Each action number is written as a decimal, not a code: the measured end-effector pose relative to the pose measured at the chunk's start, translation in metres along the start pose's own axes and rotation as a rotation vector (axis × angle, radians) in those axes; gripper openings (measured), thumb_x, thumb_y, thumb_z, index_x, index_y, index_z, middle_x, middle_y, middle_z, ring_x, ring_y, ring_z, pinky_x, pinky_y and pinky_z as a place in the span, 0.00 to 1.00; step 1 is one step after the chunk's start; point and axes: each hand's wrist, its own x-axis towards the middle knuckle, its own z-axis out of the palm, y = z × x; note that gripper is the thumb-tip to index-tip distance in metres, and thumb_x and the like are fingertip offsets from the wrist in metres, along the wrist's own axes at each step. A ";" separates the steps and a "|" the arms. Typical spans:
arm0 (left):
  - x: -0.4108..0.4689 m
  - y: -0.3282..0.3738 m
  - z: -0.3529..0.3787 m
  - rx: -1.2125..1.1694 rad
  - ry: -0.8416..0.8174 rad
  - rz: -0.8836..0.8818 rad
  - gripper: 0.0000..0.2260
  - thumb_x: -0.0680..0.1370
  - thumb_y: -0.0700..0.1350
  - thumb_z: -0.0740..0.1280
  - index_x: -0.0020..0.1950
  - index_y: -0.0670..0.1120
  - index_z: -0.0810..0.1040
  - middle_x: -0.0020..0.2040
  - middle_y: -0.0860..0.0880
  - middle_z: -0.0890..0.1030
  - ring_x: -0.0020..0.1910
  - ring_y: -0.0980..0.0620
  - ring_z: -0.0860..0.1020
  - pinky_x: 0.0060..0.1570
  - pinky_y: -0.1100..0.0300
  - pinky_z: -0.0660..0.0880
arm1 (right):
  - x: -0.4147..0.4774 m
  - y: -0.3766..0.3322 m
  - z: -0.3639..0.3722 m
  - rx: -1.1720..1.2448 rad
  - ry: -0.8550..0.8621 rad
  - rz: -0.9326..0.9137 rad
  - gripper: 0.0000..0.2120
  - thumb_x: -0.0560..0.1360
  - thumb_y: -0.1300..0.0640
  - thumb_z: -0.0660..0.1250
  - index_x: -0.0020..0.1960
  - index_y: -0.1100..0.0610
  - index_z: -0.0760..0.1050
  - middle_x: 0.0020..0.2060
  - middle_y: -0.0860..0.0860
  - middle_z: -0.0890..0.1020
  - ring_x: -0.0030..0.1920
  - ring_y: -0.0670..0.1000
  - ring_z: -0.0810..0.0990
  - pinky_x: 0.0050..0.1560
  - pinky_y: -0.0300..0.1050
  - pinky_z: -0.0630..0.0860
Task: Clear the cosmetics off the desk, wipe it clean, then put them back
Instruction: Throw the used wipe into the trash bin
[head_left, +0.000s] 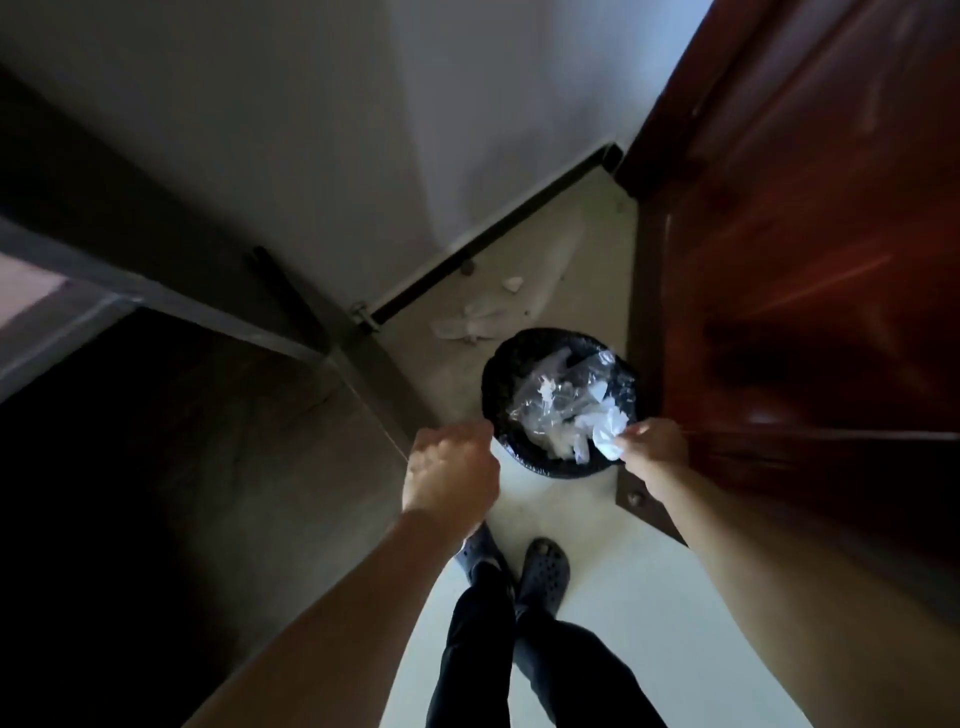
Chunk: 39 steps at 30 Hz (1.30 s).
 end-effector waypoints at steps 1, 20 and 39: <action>0.002 -0.005 0.008 0.077 -0.017 0.022 0.03 0.72 0.45 0.63 0.41 0.49 0.77 0.38 0.50 0.80 0.37 0.47 0.78 0.44 0.55 0.71 | 0.007 0.002 0.006 0.000 0.012 0.025 0.08 0.70 0.58 0.67 0.41 0.62 0.81 0.40 0.60 0.84 0.42 0.60 0.83 0.42 0.48 0.80; -0.013 0.004 -0.009 -0.147 -0.063 -0.080 0.07 0.74 0.41 0.62 0.50 0.48 0.78 0.46 0.49 0.78 0.44 0.45 0.79 0.43 0.54 0.74 | -0.053 0.002 -0.010 0.053 -0.159 -0.199 0.12 0.68 0.58 0.73 0.52 0.56 0.79 0.47 0.54 0.84 0.50 0.55 0.82 0.49 0.43 0.75; -0.270 -0.029 -0.189 -0.417 0.568 -0.514 0.08 0.75 0.42 0.64 0.52 0.48 0.79 0.47 0.49 0.81 0.41 0.47 0.80 0.38 0.57 0.74 | -0.345 -0.135 -0.108 -0.222 -0.298 -1.195 0.16 0.72 0.55 0.70 0.59 0.52 0.76 0.45 0.46 0.78 0.40 0.45 0.79 0.46 0.43 0.77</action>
